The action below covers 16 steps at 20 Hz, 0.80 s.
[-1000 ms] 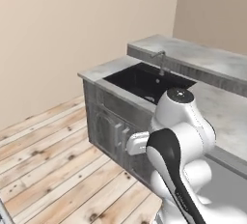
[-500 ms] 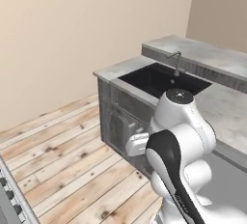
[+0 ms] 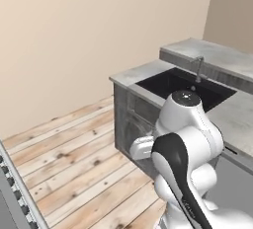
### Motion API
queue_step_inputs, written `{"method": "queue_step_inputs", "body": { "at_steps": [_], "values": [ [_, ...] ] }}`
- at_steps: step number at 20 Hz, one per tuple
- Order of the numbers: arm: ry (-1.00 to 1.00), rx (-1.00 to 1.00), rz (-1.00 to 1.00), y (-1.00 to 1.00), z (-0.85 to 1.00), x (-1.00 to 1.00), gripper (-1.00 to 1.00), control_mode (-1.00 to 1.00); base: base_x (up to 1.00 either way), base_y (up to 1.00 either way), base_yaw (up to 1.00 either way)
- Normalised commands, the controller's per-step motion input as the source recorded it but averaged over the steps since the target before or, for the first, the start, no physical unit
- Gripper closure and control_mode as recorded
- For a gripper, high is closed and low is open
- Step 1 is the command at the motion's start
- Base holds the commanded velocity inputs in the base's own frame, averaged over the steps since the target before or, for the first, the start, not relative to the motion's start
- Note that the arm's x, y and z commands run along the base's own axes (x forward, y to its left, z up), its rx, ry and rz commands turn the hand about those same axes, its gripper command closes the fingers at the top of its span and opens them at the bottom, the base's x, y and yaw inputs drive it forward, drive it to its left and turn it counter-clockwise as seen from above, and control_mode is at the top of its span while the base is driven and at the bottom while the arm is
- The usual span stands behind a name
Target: Place the bell pepper and potato inside the fridge drawer. Close the drawer after placing the vegetables.
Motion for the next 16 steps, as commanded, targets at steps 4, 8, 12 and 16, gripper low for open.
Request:
{"method": "queue_step_inputs", "body": {
  "at_steps": [4,8,12,16],
  "values": [
    [0.0,0.0,0.0,0.0,0.0,0.0,1.0,1.0,0.72,0.1,0.03],
    [0.0,0.0,0.0,0.0,0.0,0.0,1.0,1.0,0.56,0.08,0.03],
    [0.0,0.0,0.0,0.0,0.0,0.0,1.0,1.0,1.0,0.98,0.04],
    [0.0,0.0,0.0,0.0,0.0,0.0,1.0,1.0,1.0,0.92,0.04]
  ]
}}
